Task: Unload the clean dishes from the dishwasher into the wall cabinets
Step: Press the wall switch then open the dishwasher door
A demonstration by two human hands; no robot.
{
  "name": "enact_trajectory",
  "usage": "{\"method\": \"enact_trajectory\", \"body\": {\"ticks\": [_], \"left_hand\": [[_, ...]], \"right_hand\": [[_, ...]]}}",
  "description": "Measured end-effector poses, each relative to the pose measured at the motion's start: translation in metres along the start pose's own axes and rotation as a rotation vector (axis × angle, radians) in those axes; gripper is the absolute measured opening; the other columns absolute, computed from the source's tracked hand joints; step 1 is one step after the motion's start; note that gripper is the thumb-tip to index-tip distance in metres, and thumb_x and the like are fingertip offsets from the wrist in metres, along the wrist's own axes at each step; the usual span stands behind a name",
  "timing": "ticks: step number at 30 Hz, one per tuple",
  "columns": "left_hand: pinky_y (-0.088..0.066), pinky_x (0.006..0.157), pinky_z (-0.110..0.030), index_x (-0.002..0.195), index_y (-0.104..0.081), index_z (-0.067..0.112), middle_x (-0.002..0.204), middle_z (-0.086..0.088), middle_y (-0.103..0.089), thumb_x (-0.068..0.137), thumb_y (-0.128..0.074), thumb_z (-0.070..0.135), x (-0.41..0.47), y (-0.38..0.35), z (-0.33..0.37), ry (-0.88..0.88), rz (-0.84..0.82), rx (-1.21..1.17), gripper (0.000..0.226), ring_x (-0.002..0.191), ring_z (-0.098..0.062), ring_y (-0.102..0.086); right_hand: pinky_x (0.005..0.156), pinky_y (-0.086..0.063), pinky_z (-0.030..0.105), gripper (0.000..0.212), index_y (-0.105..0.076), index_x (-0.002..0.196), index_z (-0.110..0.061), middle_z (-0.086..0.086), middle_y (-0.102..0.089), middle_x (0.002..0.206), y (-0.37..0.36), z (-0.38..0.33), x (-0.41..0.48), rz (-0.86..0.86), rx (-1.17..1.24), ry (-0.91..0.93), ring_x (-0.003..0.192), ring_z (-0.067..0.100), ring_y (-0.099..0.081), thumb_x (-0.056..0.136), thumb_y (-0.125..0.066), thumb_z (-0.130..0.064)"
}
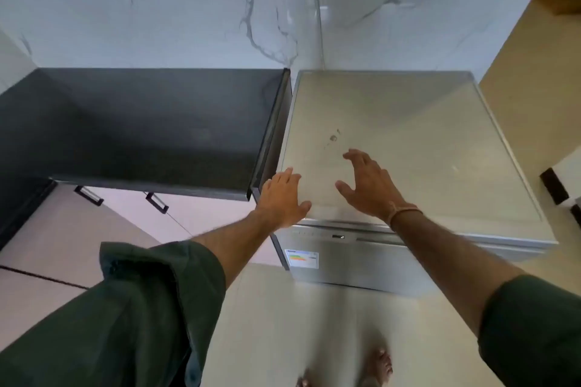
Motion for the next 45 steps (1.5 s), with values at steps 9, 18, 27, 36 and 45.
{"method": "enact_trajectory", "body": {"ticks": [9,18,27,36,45], "left_hand": [[-0.015,0.121,-0.052,0.155,0.004,0.021,0.164,-0.004,0.011,0.078,-0.069,0.059,-0.014,-0.075,-0.039,-0.113,0.101,0.213,0.113,0.151,-0.029,0.011],[-0.027,0.118,-0.046,0.157,0.002,0.019,0.165,-0.008,0.004,0.090,-0.064,0.046,-0.008,-0.089,-0.045,-0.096,0.235,0.282,0.098,0.152,-0.031,0.004],[-0.031,0.113,-0.046,0.156,-0.011,0.018,0.164,-0.008,-0.006,0.079,-0.076,0.037,-0.007,-0.084,-0.042,-0.060,0.243,0.257,0.103,0.151,-0.032,-0.005],[-0.021,0.118,-0.052,0.156,-0.001,0.020,0.164,-0.006,0.005,0.070,-0.074,0.059,-0.012,-0.078,-0.039,-0.092,0.153,0.242,0.119,0.151,-0.031,0.006],[-0.034,0.105,-0.045,0.137,-0.039,0.024,0.139,-0.003,-0.044,0.085,-0.032,0.076,-0.011,-0.038,-0.029,-0.164,0.269,0.184,0.074,0.121,-0.022,-0.039]], "right_hand": [[0.104,-0.025,0.039,0.053,-0.051,0.129,-0.024,-0.005,-0.040,0.149,-0.079,0.031,-0.031,-0.001,-0.104,-0.027,0.133,0.021,-0.032,0.081,-0.054,-0.046],[0.092,-0.027,0.037,0.040,-0.054,0.116,-0.028,-0.013,-0.047,0.138,-0.081,0.032,-0.033,0.209,-0.165,0.017,0.123,0.016,-0.038,0.078,-0.058,-0.039],[0.093,-0.027,0.037,0.040,-0.051,0.119,-0.028,-0.012,-0.044,0.140,-0.082,0.033,-0.033,0.163,-0.151,0.018,0.125,0.016,-0.036,0.081,-0.055,-0.041],[0.095,-0.021,0.033,0.046,-0.048,0.123,-0.032,-0.015,-0.037,0.145,-0.080,0.034,-0.030,0.042,-0.091,-0.024,0.131,0.014,-0.028,0.079,-0.048,-0.047],[0.100,-0.031,0.042,0.050,-0.045,0.131,-0.028,-0.004,-0.040,0.143,-0.071,0.029,-0.017,-0.144,-0.135,-0.100,0.128,0.023,-0.036,0.087,-0.058,-0.047]]}}
Point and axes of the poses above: each hand's wrist, its own x-axis towards the middle knuckle, its own y-axis out of the back of the hand, z = x × y, the point moved 8 cm from there along x, towards the middle knuckle
